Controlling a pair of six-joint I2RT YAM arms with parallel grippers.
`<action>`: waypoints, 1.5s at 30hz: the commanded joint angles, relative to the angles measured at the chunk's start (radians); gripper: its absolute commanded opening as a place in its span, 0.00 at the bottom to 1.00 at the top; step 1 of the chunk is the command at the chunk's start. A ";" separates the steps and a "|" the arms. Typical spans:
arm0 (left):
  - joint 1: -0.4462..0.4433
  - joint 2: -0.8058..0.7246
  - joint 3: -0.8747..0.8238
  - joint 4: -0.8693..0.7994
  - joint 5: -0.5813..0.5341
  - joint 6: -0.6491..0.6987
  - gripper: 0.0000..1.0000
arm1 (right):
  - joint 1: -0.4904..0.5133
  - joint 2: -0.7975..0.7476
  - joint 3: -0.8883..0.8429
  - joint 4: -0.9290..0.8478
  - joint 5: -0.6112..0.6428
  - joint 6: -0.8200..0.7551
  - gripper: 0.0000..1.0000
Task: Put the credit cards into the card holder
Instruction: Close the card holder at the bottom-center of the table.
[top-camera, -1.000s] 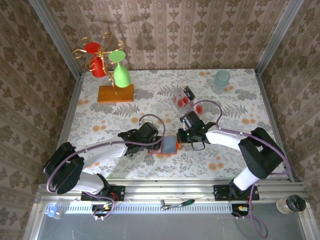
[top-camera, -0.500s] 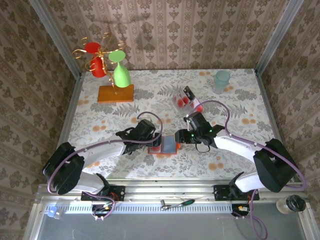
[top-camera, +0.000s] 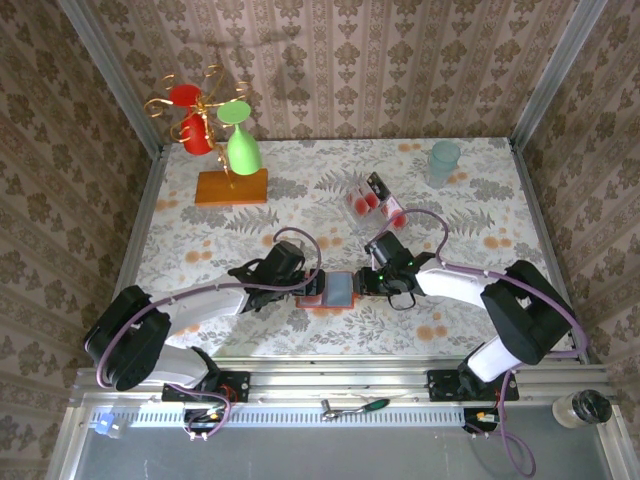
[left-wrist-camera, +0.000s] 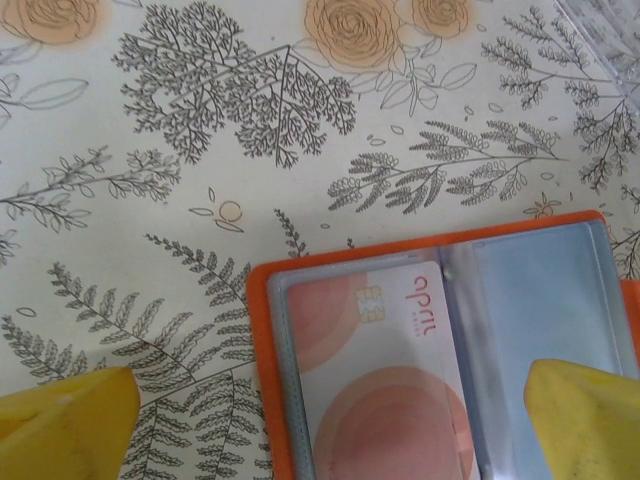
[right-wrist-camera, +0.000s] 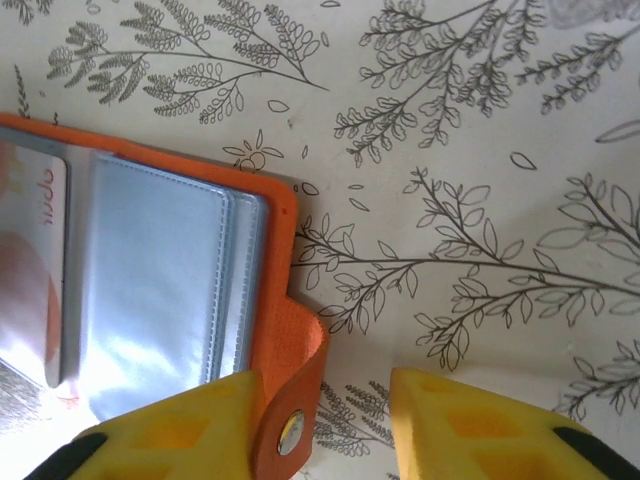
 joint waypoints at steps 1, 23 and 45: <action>0.010 -0.005 -0.017 0.033 0.026 0.005 1.00 | 0.004 0.019 -0.001 0.024 0.029 -0.003 0.27; -0.002 0.101 -0.024 0.117 0.065 -0.017 1.00 | 0.003 0.044 0.004 0.037 0.018 -0.003 0.00; -0.048 0.141 0.037 0.119 0.064 -0.023 1.00 | 0.003 0.053 -0.002 0.055 0.007 0.005 0.00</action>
